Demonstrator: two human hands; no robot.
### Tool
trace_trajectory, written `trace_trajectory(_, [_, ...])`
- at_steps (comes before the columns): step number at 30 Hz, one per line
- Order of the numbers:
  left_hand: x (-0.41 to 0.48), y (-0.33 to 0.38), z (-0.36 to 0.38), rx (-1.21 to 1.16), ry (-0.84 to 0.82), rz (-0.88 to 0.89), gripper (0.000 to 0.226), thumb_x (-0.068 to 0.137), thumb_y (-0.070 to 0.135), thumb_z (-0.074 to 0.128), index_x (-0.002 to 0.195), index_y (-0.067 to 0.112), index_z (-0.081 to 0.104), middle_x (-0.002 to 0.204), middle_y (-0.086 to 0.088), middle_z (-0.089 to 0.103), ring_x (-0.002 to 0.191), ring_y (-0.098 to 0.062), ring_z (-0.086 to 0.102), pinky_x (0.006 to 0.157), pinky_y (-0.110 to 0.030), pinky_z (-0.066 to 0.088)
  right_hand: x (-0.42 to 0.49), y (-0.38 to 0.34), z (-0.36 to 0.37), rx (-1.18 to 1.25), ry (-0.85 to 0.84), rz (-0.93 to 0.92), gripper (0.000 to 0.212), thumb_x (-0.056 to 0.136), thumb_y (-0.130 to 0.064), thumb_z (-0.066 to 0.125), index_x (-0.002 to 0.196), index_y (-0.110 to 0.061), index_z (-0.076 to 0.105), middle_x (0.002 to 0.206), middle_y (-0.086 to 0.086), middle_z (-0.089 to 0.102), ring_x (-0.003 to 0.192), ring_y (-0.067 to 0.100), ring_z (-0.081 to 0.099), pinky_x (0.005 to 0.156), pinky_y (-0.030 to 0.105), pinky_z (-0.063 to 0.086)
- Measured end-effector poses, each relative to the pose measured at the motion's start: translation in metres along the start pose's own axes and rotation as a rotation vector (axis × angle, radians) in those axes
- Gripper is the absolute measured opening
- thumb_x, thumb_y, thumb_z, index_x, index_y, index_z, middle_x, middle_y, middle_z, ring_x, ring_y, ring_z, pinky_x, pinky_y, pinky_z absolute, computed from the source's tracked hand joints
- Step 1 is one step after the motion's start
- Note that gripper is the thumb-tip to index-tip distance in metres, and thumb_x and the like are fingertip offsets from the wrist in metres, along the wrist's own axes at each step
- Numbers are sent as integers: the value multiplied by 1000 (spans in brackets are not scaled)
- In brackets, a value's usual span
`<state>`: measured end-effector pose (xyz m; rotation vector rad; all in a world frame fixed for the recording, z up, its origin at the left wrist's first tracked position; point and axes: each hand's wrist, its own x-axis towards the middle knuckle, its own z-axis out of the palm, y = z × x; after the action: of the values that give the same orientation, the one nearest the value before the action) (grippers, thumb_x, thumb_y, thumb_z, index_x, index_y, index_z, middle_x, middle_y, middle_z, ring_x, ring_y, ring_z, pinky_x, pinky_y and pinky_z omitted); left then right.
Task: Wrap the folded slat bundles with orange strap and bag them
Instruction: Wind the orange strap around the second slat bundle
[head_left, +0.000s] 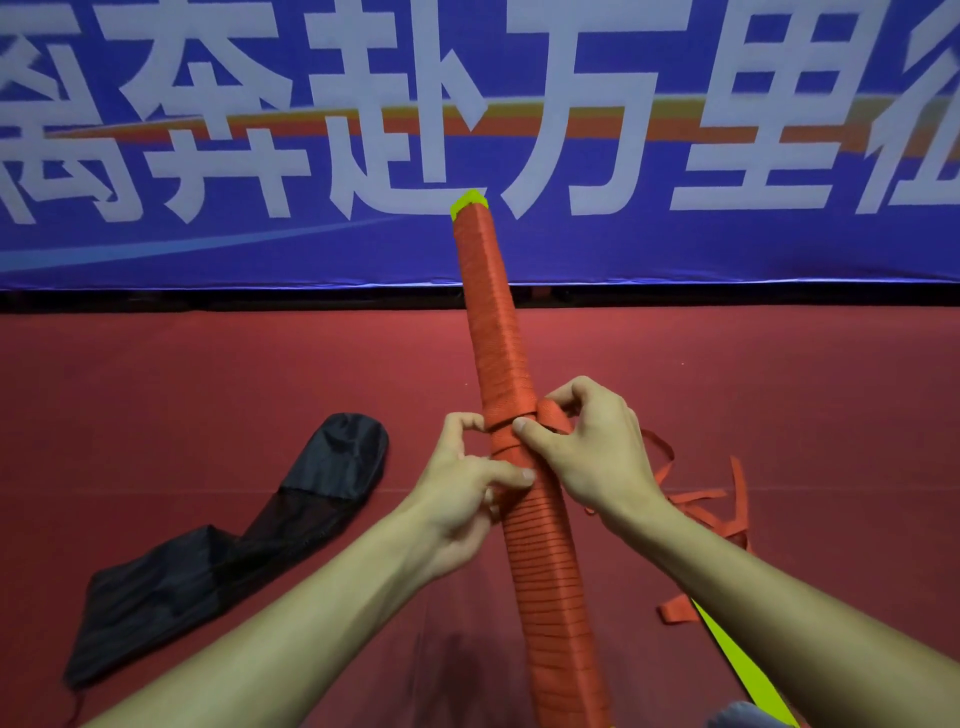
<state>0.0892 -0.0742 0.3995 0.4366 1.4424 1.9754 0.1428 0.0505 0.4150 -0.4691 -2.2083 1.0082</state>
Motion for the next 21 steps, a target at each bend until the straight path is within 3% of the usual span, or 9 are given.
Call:
trace_trajectory(3, [0, 1, -3, -13, 36, 33, 57, 80, -29, 54, 108, 17, 38, 79, -17, 67, 61, -23, 63, 56, -32, 55, 3, 3, 1, 22, -34, 0, 19, 80, -26, 77, 78, -20, 60, 74, -13, 61, 73, 5, 58, 67, 23, 43])
trace_trajectory(7, [0, -2, -5, 54, 84, 55, 62, 79, -28, 59, 116, 16, 37, 94, -23, 66, 69, -27, 68, 54, -34, 57, 4, 10, 7, 73, -58, 17, 20, 79, -21, 78, 76, -21, 57, 74, -10, 62, 74, 9, 60, 72, 32, 50])
trace_trajectory(11, [2, -3, -9, 144, 140, 76, 67, 77, -28, 62, 120, 18, 39, 95, -18, 64, 69, -24, 67, 52, -32, 55, 4, 14, 8, 175, -81, 3, 15, 80, -9, 75, 77, -15, 62, 68, -7, 62, 55, 1, 57, 55, 24, 49])
trace_trajectory(14, [3, -4, -8, 191, 146, 105, 68, 75, -27, 63, 119, 21, 44, 101, -19, 63, 70, -24, 68, 60, -38, 59, 4, 18, 14, 236, -108, 7, 19, 79, -4, 73, 75, -20, 64, 61, -9, 58, 56, 10, 55, 60, 44, 56])
trace_trajectory(21, [0, -3, -3, 232, 162, 160, 67, 74, -28, 62, 117, 22, 52, 98, -17, 65, 60, -16, 68, 57, -36, 56, 4, 16, 18, 297, -38, 5, 11, 65, -34, 65, 70, -26, 69, 75, 0, 65, 66, 20, 66, 70, 49, 57])
